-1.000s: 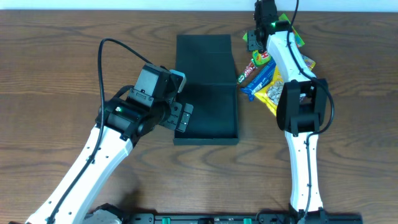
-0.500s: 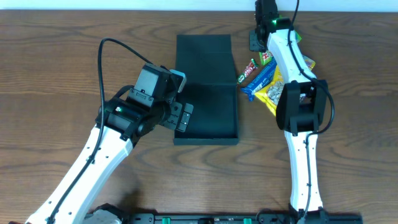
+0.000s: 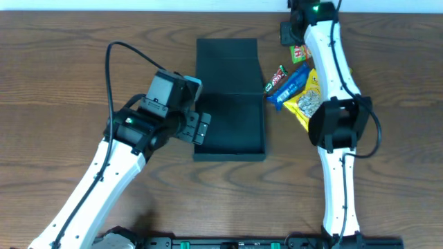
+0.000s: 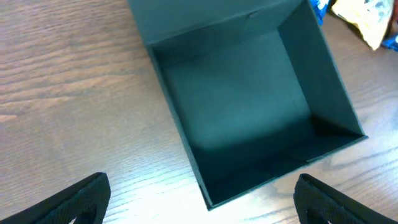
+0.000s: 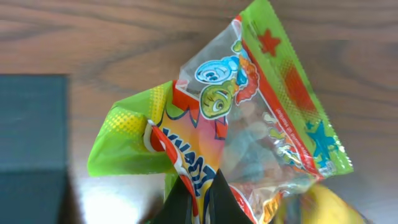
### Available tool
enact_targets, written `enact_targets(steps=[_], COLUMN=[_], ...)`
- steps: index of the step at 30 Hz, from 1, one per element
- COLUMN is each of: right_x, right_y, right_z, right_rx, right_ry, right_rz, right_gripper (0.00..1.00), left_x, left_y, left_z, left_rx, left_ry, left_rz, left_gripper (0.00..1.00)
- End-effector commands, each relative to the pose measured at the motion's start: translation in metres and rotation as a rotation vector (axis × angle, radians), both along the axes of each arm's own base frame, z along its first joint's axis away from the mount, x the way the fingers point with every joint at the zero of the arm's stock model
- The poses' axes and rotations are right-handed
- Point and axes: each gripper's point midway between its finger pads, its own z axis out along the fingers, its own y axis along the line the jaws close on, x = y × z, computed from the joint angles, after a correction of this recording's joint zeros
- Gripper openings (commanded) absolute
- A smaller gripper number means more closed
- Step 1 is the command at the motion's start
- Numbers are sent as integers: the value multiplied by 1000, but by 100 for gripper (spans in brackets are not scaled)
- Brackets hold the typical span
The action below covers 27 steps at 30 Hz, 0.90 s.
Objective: Pack container
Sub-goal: 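Carry the Haribo bag over the box and lower it inside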
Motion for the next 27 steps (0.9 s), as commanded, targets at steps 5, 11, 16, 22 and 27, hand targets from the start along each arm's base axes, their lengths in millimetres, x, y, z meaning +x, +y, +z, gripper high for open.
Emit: enact_targets(steps=[5,11,16,22,27], right_x=[-58,-119,-176,-214,-241], right_y=[46,85,122,172,198], right_z=[172,202,179,155,119], right_rx=[43,106,129,53,-57], right_ry=[-221,-176,3,106,220], right_rz=[86,95,56,243,428], right_gripper=[1,1,1,1,1], left_x=[-3,-27,-54,-86,-109], left_y=[41,52,61,71,79], left_z=[40,64,82,103,118], left_rx=[-34,-63,-107,-147,-180], left_ry=[-102,-154,-183,-250,-320], left_rz=[127,151,189,194,194], left_gripper=[95,95,95,95,95])
